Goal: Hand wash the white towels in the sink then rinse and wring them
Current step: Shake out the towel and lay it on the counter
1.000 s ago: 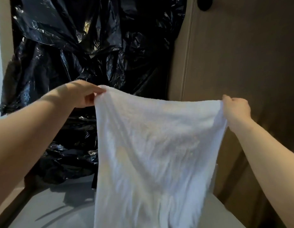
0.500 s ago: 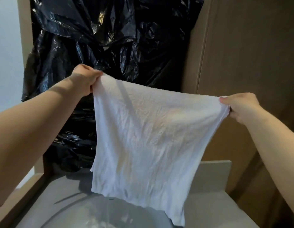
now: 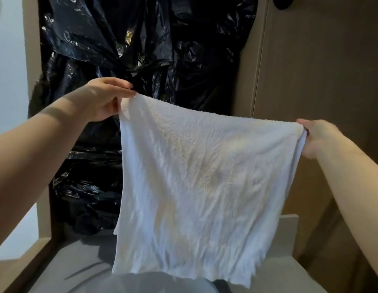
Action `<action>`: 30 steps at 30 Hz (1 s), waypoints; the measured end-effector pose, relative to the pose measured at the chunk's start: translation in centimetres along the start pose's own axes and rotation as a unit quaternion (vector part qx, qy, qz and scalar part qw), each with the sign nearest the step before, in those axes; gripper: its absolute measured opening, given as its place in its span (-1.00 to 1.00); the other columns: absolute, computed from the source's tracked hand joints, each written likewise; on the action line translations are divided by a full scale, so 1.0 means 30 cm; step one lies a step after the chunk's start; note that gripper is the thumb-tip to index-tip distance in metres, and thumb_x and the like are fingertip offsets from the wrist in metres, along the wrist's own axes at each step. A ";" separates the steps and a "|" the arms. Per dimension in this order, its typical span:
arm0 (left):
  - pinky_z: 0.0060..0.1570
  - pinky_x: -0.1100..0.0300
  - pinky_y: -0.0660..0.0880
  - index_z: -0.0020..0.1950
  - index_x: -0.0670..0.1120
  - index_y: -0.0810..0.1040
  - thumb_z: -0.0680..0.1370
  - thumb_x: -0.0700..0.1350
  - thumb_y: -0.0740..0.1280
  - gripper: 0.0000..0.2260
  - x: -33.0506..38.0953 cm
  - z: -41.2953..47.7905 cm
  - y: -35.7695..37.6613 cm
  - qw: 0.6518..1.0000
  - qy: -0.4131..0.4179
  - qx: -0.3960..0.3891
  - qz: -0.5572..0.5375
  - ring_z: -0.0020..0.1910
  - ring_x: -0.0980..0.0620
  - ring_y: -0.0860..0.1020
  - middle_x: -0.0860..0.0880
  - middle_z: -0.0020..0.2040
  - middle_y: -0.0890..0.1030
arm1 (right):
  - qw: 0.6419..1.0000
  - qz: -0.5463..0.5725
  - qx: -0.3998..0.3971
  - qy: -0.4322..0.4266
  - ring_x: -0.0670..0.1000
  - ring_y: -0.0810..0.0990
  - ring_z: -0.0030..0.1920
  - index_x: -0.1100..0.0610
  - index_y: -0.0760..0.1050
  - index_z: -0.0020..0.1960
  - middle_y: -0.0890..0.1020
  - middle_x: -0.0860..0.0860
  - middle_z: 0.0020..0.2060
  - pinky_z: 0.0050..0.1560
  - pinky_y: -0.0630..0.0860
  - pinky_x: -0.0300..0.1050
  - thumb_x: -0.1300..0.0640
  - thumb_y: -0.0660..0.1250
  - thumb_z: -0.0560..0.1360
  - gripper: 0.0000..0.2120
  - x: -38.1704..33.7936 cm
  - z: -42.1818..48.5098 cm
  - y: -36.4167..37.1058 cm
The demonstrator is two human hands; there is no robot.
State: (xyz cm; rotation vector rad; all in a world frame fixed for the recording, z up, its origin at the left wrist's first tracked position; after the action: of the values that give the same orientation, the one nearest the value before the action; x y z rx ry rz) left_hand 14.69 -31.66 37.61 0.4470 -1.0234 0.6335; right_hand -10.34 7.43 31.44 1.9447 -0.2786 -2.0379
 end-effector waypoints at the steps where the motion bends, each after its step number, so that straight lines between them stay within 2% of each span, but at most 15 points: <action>1: -0.40 0.29 0.56 -0.19 -0.08 0.53 0.46 -0.37 0.37 -0.82 -0.001 -0.007 0.002 0.999 -0.001 -0.022 0.025 -0.32 0.10 0.62 0.01 -0.32 0.62 | 0.999 -0.023 -0.024 -0.016 0.02 0.59 -0.23 0.15 0.52 0.00 0.59 0.03 -0.15 -0.16 0.50 -0.09 0.17 0.30 0.46 -0.87 0.000 -0.006 0.012; 3: -0.28 0.27 0.61 -0.15 -0.08 0.55 0.44 -0.39 0.38 -0.80 -0.008 -0.021 0.006 0.995 -0.014 -0.060 0.080 -0.19 0.05 0.61 -0.04 -0.19 0.61 | 0.991 -0.100 -0.061 -0.060 0.05 0.46 -0.31 0.16 0.46 -0.21 0.44 0.07 -0.29 -0.23 0.40 -0.09 0.24 0.31 0.27 -0.90 -0.008 -0.040 0.048; 4: -0.18 0.24 0.62 -0.10 -0.07 0.57 0.43 -0.39 0.39 -0.78 -0.013 -0.027 0.007 0.990 -0.019 -0.076 0.115 -0.12 0.02 0.60 -0.06 -0.11 0.59 | 0.985 -0.133 -0.075 -0.085 0.04 0.42 -0.30 0.15 0.46 -0.22 0.40 0.08 -0.30 -0.24 0.37 -0.11 0.29 0.30 0.26 -0.88 -0.016 -0.059 0.073; 6: 0.06 0.14 0.57 -0.06 0.00 0.61 0.39 -0.36 0.45 -0.72 -0.029 -0.036 0.004 0.973 -0.018 -0.094 0.211 -0.01 -0.03 0.58 -0.06 -0.04 0.56 | 0.961 -0.219 -0.089 -0.146 0.04 0.43 -0.18 0.15 0.52 -0.06 0.44 0.09 -0.24 -0.17 0.38 -0.13 0.40 0.30 0.36 -0.78 -0.032 -0.089 0.117; 8: 0.18 0.08 0.48 -0.03 0.03 0.64 0.37 -0.26 0.51 -0.74 -0.036 -0.032 -0.023 0.944 0.004 -0.066 0.324 0.09 -0.06 0.54 -0.07 0.04 0.56 | 0.925 -0.314 -0.083 -0.200 0.06 0.44 -0.06 0.15 0.51 0.08 0.49 0.12 -0.12 -0.04 0.38 -0.13 0.39 0.33 0.44 -0.74 -0.029 -0.109 0.142; 11: 0.01 0.11 0.44 0.10 -0.10 0.63 0.42 -0.11 0.49 -0.73 -0.015 -0.037 -0.054 0.902 0.065 0.005 0.426 0.01 -0.06 0.52 -0.09 -0.01 0.58 | 0.883 -0.390 -0.046 -0.257 0.07 0.46 -0.07 0.14 0.54 0.06 0.52 0.10 -0.09 -0.09 0.37 -0.11 0.23 0.38 0.48 -0.83 -0.023 -0.122 0.147; 13: -0.12 0.12 0.42 0.10 -0.14 0.62 0.45 -0.05 0.46 -0.72 -0.012 -0.040 -0.064 0.881 0.090 0.030 0.463 -0.08 -0.07 0.50 -0.10 -0.08 0.56 | 0.869 -0.409 -0.031 -0.277 0.10 0.48 -0.06 0.12 0.54 0.04 0.53 0.11 -0.07 -0.11 0.39 -0.07 0.12 0.37 0.49 -0.86 -0.016 -0.127 0.155; 15: -0.19 0.15 0.39 0.08 -0.12 0.58 0.48 0.01 0.41 -0.74 -0.015 -0.043 -0.077 0.868 0.096 0.043 0.486 -0.13 -0.07 0.47 -0.12 -0.06 0.53 | 0.854 -0.436 -0.010 -0.283 0.15 0.46 0.06 0.02 0.51 0.03 0.51 0.13 0.04 0.05 0.44 0.03 0.00 0.34 0.51 -0.86 -0.005 -0.131 0.159; 17: -0.19 0.15 0.45 0.04 -0.07 0.55 0.51 0.03 0.38 -0.79 -0.006 -0.040 -0.100 0.864 0.104 0.055 0.489 -0.09 -0.07 0.44 -0.16 0.05 0.46 | 0.832 -0.464 0.026 -0.302 0.20 0.33 0.24 -0.07 0.50 0.00 0.39 0.13 0.20 0.22 0.36 0.07 -0.09 0.34 0.50 -0.86 -0.006 -0.135 0.153; 19: -0.18 0.24 0.52 -0.03 -0.05 0.53 0.54 -0.02 0.35 -0.89 0.013 -0.049 -0.113 0.902 0.118 0.048 0.413 -0.06 -0.05 0.43 -0.12 0.06 0.41 | 0.865 -0.383 0.003 -0.325 0.16 0.37 0.14 0.00 0.48 -0.15 0.40 0.10 0.12 0.05 0.38 -0.07 -0.03 0.36 0.50 -0.86 -0.011 -0.136 0.158; 21: -0.41 0.37 0.49 -0.08 -0.06 0.50 0.59 -0.07 0.28 -0.91 -0.008 -0.061 -0.113 0.969 0.075 0.009 0.236 -0.24 0.03 0.49 -0.07 -0.12 0.48 | 0.924 -0.232 -0.072 -0.296 0.05 0.44 -0.14 0.01 0.45 -0.23 0.48 0.03 -0.14 -0.21 0.36 -0.13 0.06 0.34 0.52 -0.83 0.003 -0.144 0.170; 22: -0.44 0.34 0.51 -0.05 -0.06 0.50 0.61 -0.07 0.24 -0.90 -0.031 -0.065 -0.105 0.988 0.032 -0.017 0.147 -0.31 0.05 0.53 -0.05 -0.17 0.51 | 0.940 -0.180 -0.101 -0.271 0.00 0.46 -0.20 0.01 0.44 -0.23 0.49 0.00 -0.22 -0.24 0.36 -0.13 0.08 0.32 0.54 -0.83 0.010 -0.144 0.179; 25: -0.23 0.14 0.56 0.15 -0.09 0.54 0.59 -0.03 0.24 -0.79 -0.120 -0.074 -0.101 0.993 -0.105 -0.050 0.036 -0.30 0.05 0.62 -0.06 -0.14 0.62 | 0.960 -0.141 -0.151 -0.188 -0.01 0.53 -0.21 0.05 0.45 -0.23 0.57 0.00 -0.25 -0.17 0.44 -0.12 0.08 0.33 0.54 -0.82 0.045 -0.130 0.200; 28: -0.11 0.06 0.49 -0.03 -0.05 0.57 0.57 -0.03 0.27 -0.86 -0.167 -0.094 -0.096 0.980 -0.194 -0.038 0.011 -0.34 0.02 0.63 -0.05 -0.20 0.64 | 0.974 -0.115 -0.168 -0.097 0.02 0.62 -0.10 0.09 0.57 -0.03 0.66 0.04 -0.11 -0.03 0.51 -0.10 0.05 0.37 0.50 -0.87 0.099 -0.107 0.212; 30: 0.00 0.05 0.50 -0.11 -0.10 0.55 0.57 -0.06 0.28 -0.85 -0.186 -0.106 -0.062 0.974 -0.225 -0.016 -0.006 -0.28 0.00 0.60 -0.07 -0.28 0.63 | 0.984 -0.085 -0.156 -0.033 0.01 0.62 -0.14 0.13 0.54 0.11 0.65 0.06 -0.06 -0.25 0.53 -0.16 0.11 0.34 0.53 -0.82 0.142 -0.113 0.228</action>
State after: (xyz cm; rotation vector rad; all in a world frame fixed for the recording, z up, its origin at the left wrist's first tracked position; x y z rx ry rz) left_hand 15.92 -32.59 31.10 0.5832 -1.4568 0.5136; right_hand -6.49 -0.20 29.62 1.7619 0.1899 -2.1033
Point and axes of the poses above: each hand's wrist, its own z-axis towards the middle knuckle, its own y-axis out of the palm, x = y × z, the point moved 7 cm from there along z, towards the middle knuckle
